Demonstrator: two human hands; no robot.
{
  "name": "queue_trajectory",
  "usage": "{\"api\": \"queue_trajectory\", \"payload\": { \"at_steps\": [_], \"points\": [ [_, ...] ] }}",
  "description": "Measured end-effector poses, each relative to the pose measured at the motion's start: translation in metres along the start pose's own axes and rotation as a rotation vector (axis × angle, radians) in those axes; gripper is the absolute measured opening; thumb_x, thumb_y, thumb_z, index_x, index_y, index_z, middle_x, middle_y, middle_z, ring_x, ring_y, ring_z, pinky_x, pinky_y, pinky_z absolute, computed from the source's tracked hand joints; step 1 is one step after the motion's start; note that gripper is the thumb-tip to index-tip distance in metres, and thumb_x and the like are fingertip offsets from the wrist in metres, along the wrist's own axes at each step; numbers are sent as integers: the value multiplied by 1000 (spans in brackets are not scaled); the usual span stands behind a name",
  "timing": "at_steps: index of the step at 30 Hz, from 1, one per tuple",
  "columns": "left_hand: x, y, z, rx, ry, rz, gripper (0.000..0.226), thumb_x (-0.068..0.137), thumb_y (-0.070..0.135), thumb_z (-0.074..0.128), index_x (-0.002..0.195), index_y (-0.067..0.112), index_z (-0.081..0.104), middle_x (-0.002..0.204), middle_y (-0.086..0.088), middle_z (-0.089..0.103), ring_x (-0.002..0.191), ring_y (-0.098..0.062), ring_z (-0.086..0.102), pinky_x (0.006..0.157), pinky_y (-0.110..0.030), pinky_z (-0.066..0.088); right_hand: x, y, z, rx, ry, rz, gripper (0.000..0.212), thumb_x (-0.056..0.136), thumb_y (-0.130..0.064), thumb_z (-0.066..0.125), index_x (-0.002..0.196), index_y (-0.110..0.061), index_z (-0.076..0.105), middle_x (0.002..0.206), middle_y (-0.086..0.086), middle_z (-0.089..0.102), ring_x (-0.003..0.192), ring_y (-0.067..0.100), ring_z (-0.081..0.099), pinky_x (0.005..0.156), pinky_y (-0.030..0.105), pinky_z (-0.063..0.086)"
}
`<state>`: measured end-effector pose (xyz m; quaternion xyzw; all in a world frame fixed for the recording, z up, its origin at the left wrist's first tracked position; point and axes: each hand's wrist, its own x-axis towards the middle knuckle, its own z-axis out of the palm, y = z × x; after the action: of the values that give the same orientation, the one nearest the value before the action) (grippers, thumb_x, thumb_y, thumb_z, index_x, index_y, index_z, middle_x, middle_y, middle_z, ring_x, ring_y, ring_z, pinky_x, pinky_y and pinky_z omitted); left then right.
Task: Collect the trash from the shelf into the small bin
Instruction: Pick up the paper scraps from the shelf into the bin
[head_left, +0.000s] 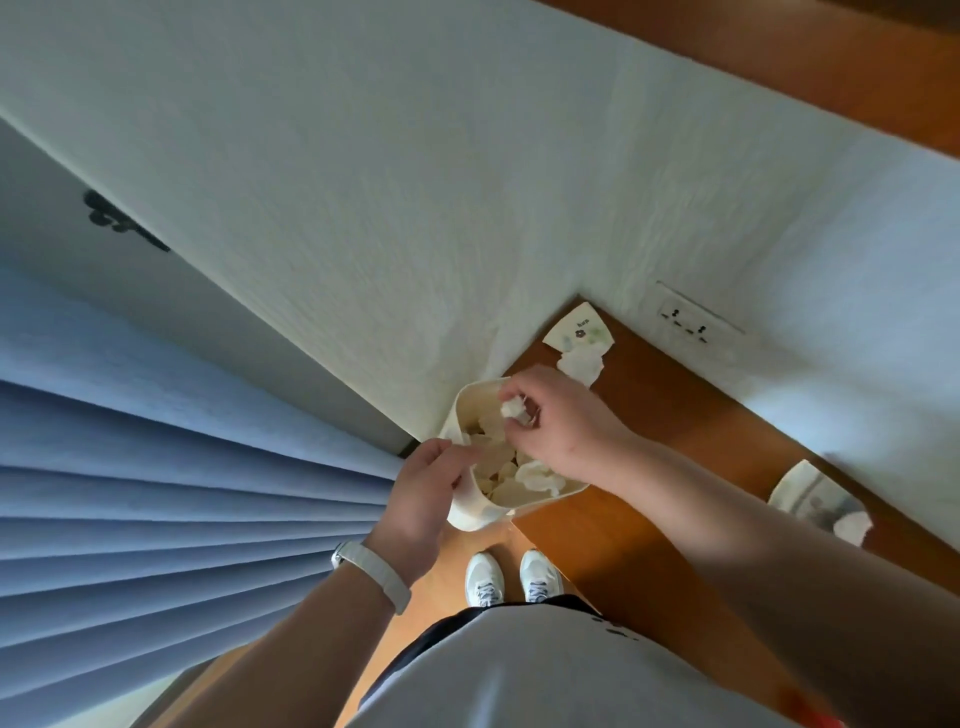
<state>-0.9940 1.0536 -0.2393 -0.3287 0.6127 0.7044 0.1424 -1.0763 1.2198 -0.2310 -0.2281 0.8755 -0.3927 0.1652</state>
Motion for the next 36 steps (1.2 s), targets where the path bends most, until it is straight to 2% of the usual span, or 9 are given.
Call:
{"api": "queue_trajectory", "payload": {
  "at_steps": [2,4,9,11,14,19,23,28,36],
  "points": [
    [-2,1,-1,-23,-8,2,29,72,25,72,70,10,47,56,5,42,55,-13,45,65,-30,38,1,-5,9,16,-39,-36,28,91,-21,66,119,-18,62,100,-9,56,77,6,56,71,22,47],
    [-5,0,-4,-30,-22,3,31,67,29,72,77,8,51,62,-1,42,63,-18,44,71,-34,38,4,-3,12,8,-52,-50,32,92,-24,65,123,-18,61,105,-10,55,81,5,54,72,18,43],
    [-6,-10,-11,-57,1,-15,27,70,27,69,82,6,57,69,-6,54,65,-19,54,70,-31,47,6,21,-4,-29,16,33,31,95,-29,60,125,-19,60,111,-12,58,89,3,56,74,18,44],
    [-7,-13,-13,-57,4,-24,31,71,27,68,88,4,58,73,-7,57,65,-17,58,68,-29,50,12,36,-12,-99,42,86,34,97,-33,57,128,-19,58,116,-10,58,95,5,56,77,22,44],
    [-9,-16,-16,-68,2,-19,28,71,26,65,85,5,53,64,-1,53,52,-8,57,60,-23,48,28,69,-17,-240,59,202,40,98,-38,52,134,-21,53,131,-5,54,109,14,56,86,34,50],
    [-15,-21,-22,-95,20,-24,36,72,27,66,96,1,58,73,-3,62,59,-10,64,66,-26,51,57,124,-10,-590,-134,232,55,94,-34,56,144,-21,41,152,8,38,133,31,42,100,47,47],
    [-20,-24,-29,-114,46,-4,42,73,26,65,102,-5,59,67,1,69,58,-9,67,58,-19,53,67,142,1,-694,-197,175,47,92,-25,58,137,-17,48,141,13,44,126,34,44,92,49,50],
    [-23,-24,-30,-93,90,2,15,93,7,60,81,4,52,49,13,59,45,-2,57,51,-14,47,71,147,12,-696,-120,159,32,99,-24,49,128,-10,55,132,16,48,118,33,46,88,45,52],
    [-25,-22,-21,-131,92,18,19,71,22,62,78,8,53,46,15,56,42,-1,54,49,-13,45,54,158,22,-563,-92,189,26,92,-8,58,117,-4,59,124,16,44,103,33,52,82,41,51]
  ]
}}
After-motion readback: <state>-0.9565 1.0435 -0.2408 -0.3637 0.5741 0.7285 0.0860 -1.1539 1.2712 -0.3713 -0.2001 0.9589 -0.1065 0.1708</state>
